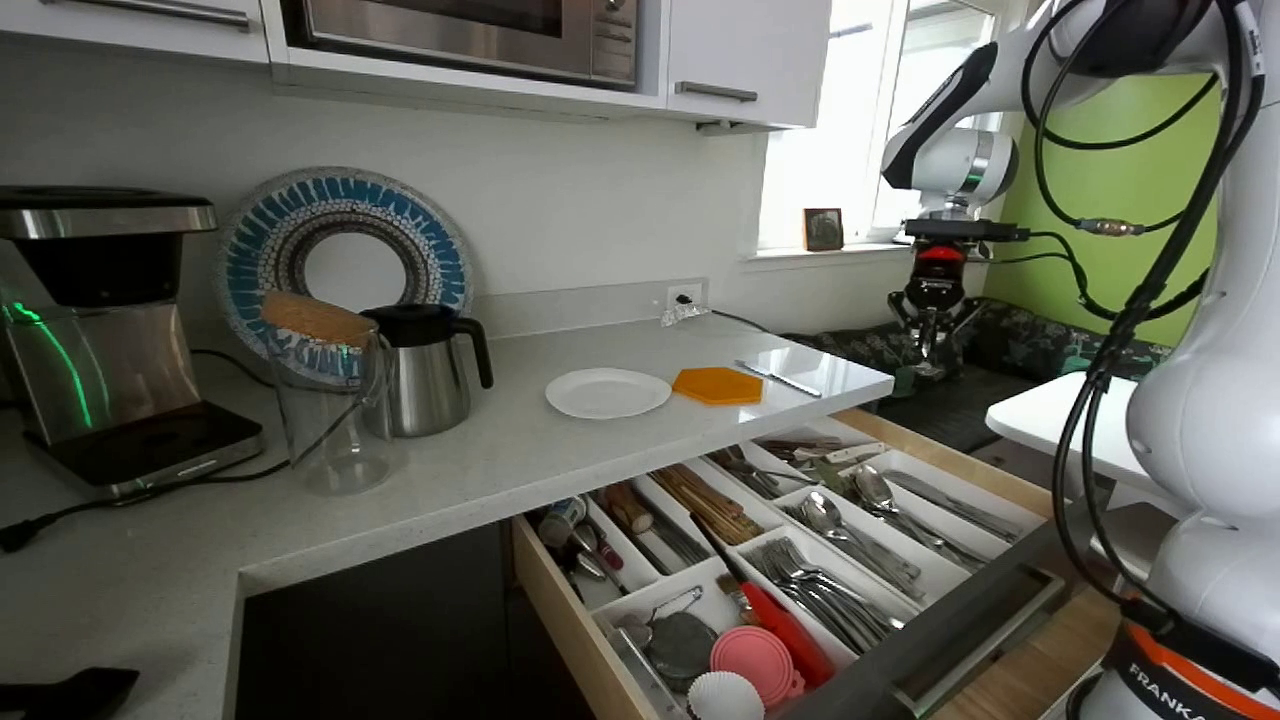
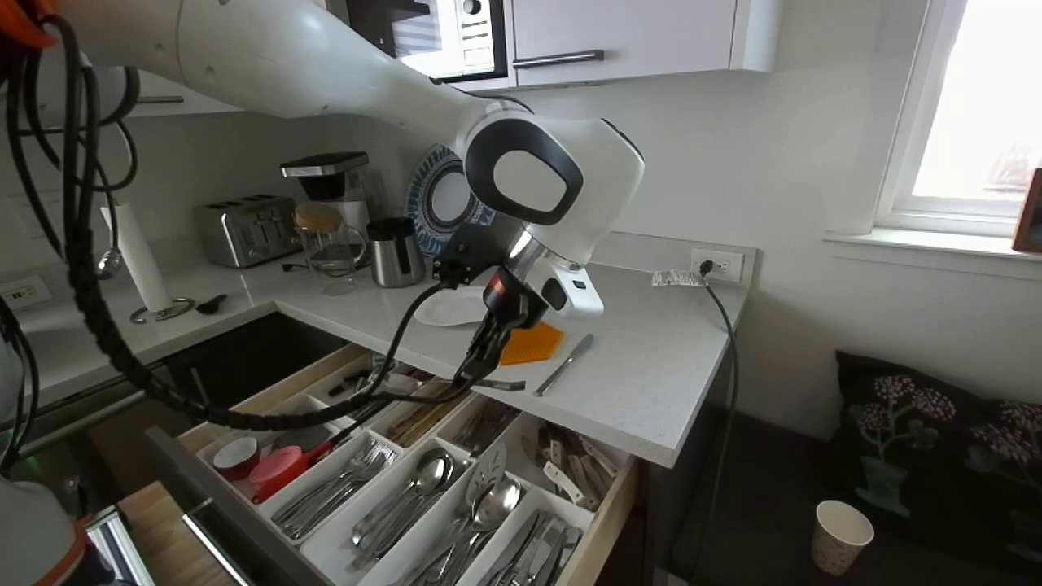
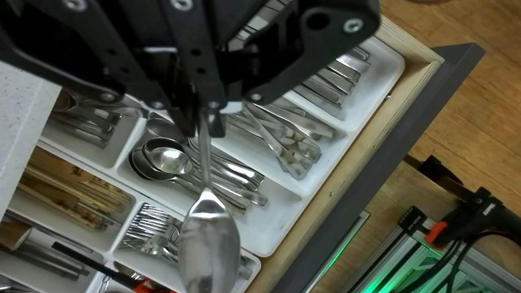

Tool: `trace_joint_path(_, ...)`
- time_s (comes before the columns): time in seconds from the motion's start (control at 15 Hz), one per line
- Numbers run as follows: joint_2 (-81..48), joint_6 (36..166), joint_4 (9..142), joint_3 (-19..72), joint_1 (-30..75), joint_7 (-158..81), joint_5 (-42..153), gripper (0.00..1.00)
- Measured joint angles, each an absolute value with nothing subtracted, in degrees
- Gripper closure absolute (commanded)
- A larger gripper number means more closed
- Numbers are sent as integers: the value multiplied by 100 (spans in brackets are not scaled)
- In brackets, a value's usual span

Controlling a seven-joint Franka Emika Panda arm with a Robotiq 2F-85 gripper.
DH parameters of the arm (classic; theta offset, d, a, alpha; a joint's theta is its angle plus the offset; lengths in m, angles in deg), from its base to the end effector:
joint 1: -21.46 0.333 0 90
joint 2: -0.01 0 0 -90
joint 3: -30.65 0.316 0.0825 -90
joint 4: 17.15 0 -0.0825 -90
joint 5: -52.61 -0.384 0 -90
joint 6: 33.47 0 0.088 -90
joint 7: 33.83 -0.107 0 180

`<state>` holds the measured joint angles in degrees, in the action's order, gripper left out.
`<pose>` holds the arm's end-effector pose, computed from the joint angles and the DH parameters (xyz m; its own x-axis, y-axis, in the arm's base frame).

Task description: Remove one spoon from the drawer

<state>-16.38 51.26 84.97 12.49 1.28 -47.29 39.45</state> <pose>0.4613 -0.3184 0.3720 0.4707 -0.6865 -0.5542 -0.8192 -0.5733 0.0143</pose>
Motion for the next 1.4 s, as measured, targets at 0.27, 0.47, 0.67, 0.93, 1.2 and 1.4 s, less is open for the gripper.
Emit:
trace_joint_path(0.27,-1717,5083,8315,1272,143,-5261,3558,97)
trace_joint_path(0.47,-1992,5098,7847,1307,181,-6225,2930,97)
trace_joint_path(0.67,-2425,5330,7308,1349,211,-7171,2345,97)
trace_joint_path(0.93,-3089,5971,6734,1396,196,-8268,1795,97)
trace_joint_path(1.2,-3627,6562,6273,1436,123,-9318,1431,97)
trace_joint_path(1.4,-3957,6959,5948,1459,45,-10118,1260,97)
